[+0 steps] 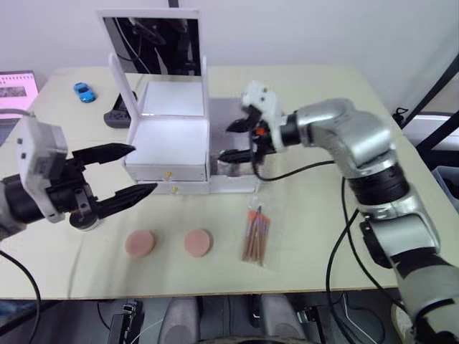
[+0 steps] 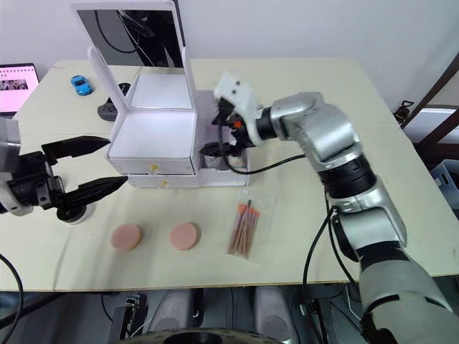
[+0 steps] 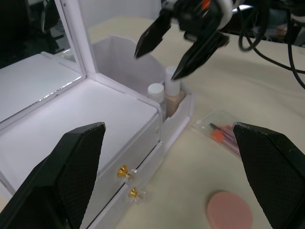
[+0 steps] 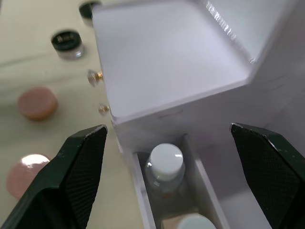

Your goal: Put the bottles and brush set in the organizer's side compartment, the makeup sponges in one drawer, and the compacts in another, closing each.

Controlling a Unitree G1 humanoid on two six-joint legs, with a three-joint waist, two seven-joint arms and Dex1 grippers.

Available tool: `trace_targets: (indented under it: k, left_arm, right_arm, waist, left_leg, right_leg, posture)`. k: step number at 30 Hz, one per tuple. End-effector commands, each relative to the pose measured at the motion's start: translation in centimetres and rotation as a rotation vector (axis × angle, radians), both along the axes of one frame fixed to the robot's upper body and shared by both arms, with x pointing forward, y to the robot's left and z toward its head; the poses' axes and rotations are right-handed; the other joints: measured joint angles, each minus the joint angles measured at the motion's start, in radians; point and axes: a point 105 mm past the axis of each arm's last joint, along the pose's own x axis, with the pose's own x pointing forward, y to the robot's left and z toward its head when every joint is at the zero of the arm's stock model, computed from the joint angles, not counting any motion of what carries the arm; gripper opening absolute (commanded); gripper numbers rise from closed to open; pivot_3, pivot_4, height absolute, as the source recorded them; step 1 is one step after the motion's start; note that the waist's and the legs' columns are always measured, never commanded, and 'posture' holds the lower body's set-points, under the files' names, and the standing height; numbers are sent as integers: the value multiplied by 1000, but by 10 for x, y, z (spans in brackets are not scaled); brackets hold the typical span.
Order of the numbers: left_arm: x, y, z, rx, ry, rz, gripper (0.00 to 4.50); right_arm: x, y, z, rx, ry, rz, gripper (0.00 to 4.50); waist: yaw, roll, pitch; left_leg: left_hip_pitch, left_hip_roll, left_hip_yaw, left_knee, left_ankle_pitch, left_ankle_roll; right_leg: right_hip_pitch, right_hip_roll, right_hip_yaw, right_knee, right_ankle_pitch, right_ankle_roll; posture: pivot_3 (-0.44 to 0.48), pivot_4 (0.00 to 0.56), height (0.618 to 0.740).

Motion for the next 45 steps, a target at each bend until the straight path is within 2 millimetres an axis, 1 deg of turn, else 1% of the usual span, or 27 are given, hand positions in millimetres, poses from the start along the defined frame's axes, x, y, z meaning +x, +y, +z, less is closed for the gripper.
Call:
trace_targets:
  k: [1,3,4,5,6,7,8,9,10,12,13,14,16,17,20,22,24,27,29,32,34,36,39,41,42,43,45]
  left_arm:
    - [6,4,8,-4,-64,18,4500]
    - [8,12,7,7,-64,42,4500]
    - [9,16,7,11,-63,53,4500]
    - [14,30,8,-15,-65,106,4500]
    - [19,44,9,-40,-75,164,4500]
    - [22,61,7,-91,-65,229,4500]
    - [24,72,5,-125,-58,271,4500]
    - [22,85,-5,-112,-37,312,4500]
    - [19,103,-15,-113,-20,369,4500]
    - [15,140,-26,-139,-20,482,4500]
    - [14,154,-29,-150,-26,522,4500]
    - [13,162,-31,-151,-31,540,4500]
    - [11,189,-32,-187,-56,627,4500]
    - [10,199,-32,-205,-68,660,4500]
    - [0,232,-48,-145,-48,769,4500]
    - [-3,245,-52,-124,-49,812,4500]
    - [-3,249,-53,-130,-61,826,4500]
    - [0,250,-57,-129,-67,828,4500]
    - [5,247,-54,-118,-96,827,4500]
    - [13,238,-43,-125,-141,799,4500]
    - [19,224,-32,-129,-163,732,4500]
    - [25,200,-18,-155,-164,620,4500]
    - [29,151,-3,-187,-111,388,4500]
    - [30,119,5,-178,-79,249,4500]
    - [29,107,7,-174,-65,201,4500]
    - [29,87,11,-190,-44,125,4500]
    - [23,45,10,-166,31,-52,4500]
  right_arm:
    - [-4,-31,38,116,-156,-61,4431]
    - [-4,-54,49,182,-266,-124,4431]
    - [-5,-60,52,215,-290,-136,4431]
    - [-4,-79,48,204,-336,-193,4431]
    - [-5,-94,43,198,-347,-225,4431]
    - [-7,-111,35,189,-333,-259,4431]
    - [-9,-121,30,185,-322,-278,4431]
    - [-10,-138,23,183,-311,-321,4431]
    - [-11,-157,16,175,-310,-382,4431]
    - [-15,-188,3,202,-269,-491,4431]
    - [-17,-198,-4,199,-258,-526,4431]
    - [-19,-204,-8,196,-253,-543,4431]
    - [-26,-226,-27,166,-210,-612,4431]
    - [-29,-233,-32,162,-197,-629,4431]
    - [-42,-265,-56,109,-166,-717,4431]
    - [-46,-275,-63,102,-165,-753,4431]
    - [-50,-283,-72,91,-157,-773,4431]
    - [-50,-289,-75,131,-158,-806,4431]
    - [-49,-290,-75,147,-162,-812,4431]
    - [-44,-285,-67,185,-170,-792,4431]
    - [-39,-274,-57,191,-176,-745,4431]
    - [-35,-255,-45,182,-184,-670,4431]
    - [-37,-221,-28,202,-153,-528,4431]
    - [-43,-200,-23,181,-130,-444,4431]
    - [-45,-193,-22,175,-120,-421,4431]
    - [-50,-184,-20,165,-110,-388,4431]
    - [-57,-168,-20,134,-119,-346,4431]
  waist:
    - [-1,0,0]
    - [-2,-1,-1]
    - [-2,0,0]
    - [-2,0,0]
    - [-2,0,0]
    - [-1,0,0]
    - [-1,1,0]
    - [-1,1,0]
    - [-5,1,0]
    - [-8,1,0]
    - [-6,1,0]
    - [-6,1,0]
    - [-5,1,0]
    - [-2,0,0]
    - [-2,0,0]
    - [-3,1,0]
    - [-4,1,0]
    - [-5,0,0]
    - [-4,0,0]
    - [-4,1,0]
    - [-4,1,0]
    - [-4,0,0]
    - [-3,1,0]
    - [0,1,0]
    - [2,1,0]
    - [3,1,0]
    - [6,0,0]
  left_leg:
    - [0,0,0,0,0,0]
    - [0,0,0,0,0,0]
    - [0,0,0,-1,0,0]
    - [0,0,1,-1,0,0]
    - [0,0,1,-1,0,0]
    - [0,0,1,-1,0,0]
    - [0,0,1,-1,0,0]
    - [0,0,1,-1,0,0]
    - [0,0,1,-1,0,0]
    - [1,0,2,-1,0,0]
    - [1,0,3,-2,0,0]
    - [1,0,2,-2,0,0]
    - [1,1,2,-1,0,0]
    - [1,1,2,-1,0,0]
    - [2,0,2,0,0,0]
    - [2,0,5,0,-1,-1]
    - [1,0,7,0,-1,-1]
    - [1,1,7,-1,-1,-1]
    - [1,2,8,-1,-1,-1]
    - [2,2,8,-2,-1,-1]
    - [2,2,8,-2,-1,-1]
    - [2,2,8,-2,-1,-1]
    - [1,2,8,-1,-1,-1]
    - [1,2,8,-2,-1,-1]
    - [1,2,8,-2,-1,-1]
    - [1,2,7,-3,-1,-1]
    - [1,2,7,-3,-1,-1]
  right_leg:
    - [0,0,0,0,0,0]
    - [0,0,0,0,0,0]
    - [0,0,0,-1,0,0]
    - [0,0,0,-1,0,0]
    - [0,0,0,-1,0,0]
    - [0,0,0,-1,0,0]
    - [0,0,0,-1,0,0]
    - [0,0,0,-1,0,0]
    - [0,0,0,-1,0,0]
    - [0,0,0,-2,0,0]
    - [0,0,0,-2,0,0]
    - [0,0,0,-1,0,0]
    - [-1,0,0,-1,-1,2]
    - [-1,-1,0,-1,-2,2]
    - [0,-3,-1,-2,-2,3]
    - [-1,-5,-1,-3,-2,2]
    - [-1,-6,-1,-3,-2,2]
    - [-2,-6,-1,-3,-2,2]
    - [-2,-6,-1,-3,-2,2]
    - [-3,-5,-1,-2,-1,2]
    - [-3,-5,-1,-1,-1,2]
    - [-3,-5,-1,-1,-1,2]
    - [-2,-5,-1,-1,-1,2]
    - [-2,-5,-1,-1,-1,2]
    - [-2,-5,-1,-1,-1,2]
    - [-2,-5,-1,-1,-1,2]
    - [-2,-5,-1,-2,-1,2]
  posture:
    - [0,150,725]
    - [0,150,725]
    - [0,150,725]
    - [0,150,725]
    - [0,150,725]
    - [0,150,725]
    - [0,150,725]
    - [0,150,725]
    - [0,150,725]
    - [0,150,725]
    - [0,150,725]
    - [0,150,725]
    - [0,150,725]
    - [0,150,725]
    - [0,150,725]
    - [0,150,725]
    - [0,150,725]
    - [0,150,725]
    - [0,150,725]
    - [0,150,725]
    - [0,150,725]
    - [0,150,725]
    - [0,150,725]
    - [0,150,725]
    - [0,150,725]
    - [0,150,725]
    - [0,150,725]
